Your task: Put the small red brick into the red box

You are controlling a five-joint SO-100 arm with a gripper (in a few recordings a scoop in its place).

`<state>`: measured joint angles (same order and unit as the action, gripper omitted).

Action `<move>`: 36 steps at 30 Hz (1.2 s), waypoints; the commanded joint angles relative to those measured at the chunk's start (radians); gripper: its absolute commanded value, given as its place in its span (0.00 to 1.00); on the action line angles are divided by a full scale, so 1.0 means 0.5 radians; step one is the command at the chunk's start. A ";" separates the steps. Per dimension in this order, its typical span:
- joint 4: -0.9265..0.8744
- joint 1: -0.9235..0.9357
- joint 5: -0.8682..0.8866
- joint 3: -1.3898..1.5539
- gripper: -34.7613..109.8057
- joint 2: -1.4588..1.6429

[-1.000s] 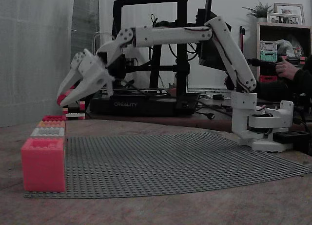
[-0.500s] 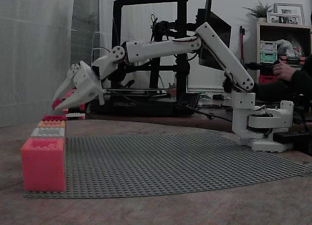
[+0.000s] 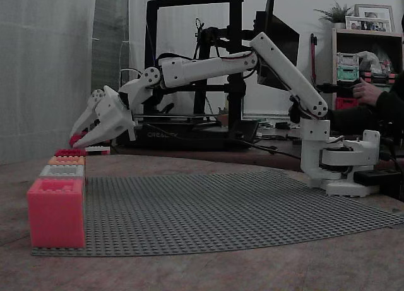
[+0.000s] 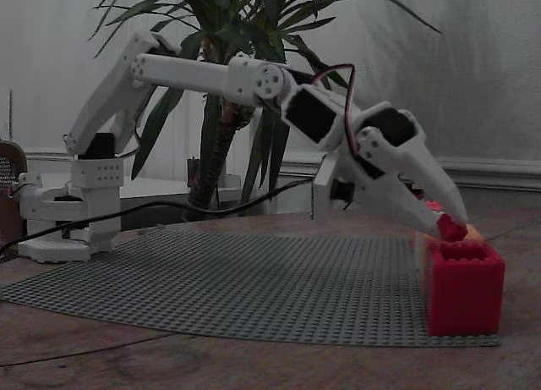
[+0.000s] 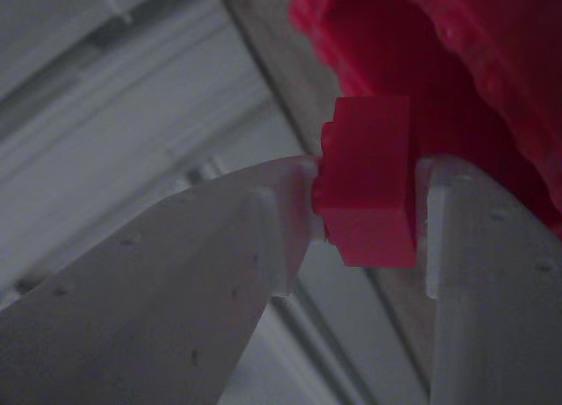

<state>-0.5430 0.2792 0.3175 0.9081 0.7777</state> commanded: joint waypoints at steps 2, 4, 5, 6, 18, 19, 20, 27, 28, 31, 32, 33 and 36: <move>0.040 0.040 0.000 -0.147 0.33 0.086; 0.040 0.040 0.003 -0.147 0.34 0.086; 0.040 0.040 0.006 -0.150 0.35 0.089; 0.040 0.037 0.006 -0.150 0.36 0.092; 0.003 -0.052 -0.037 0.377 0.24 0.838; -0.003 -0.080 -0.098 0.491 0.24 0.963; -0.015 -0.110 -0.166 0.607 0.24 1.095; -0.043 -0.325 -0.718 1.841 0.24 2.074; -0.043 -0.359 -0.798 2.040 0.24 2.209; -0.092 -0.430 -0.963 2.586 0.24 2.614; -0.101 -0.445 -1.000 2.752 0.24 2.749; -0.117 -0.454 -1.015 2.902 0.24 2.881; -0.181 -0.476 -1.040 3.313 0.24 3.234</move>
<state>-0.5998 0.0522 -0.1795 2.3746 2.1752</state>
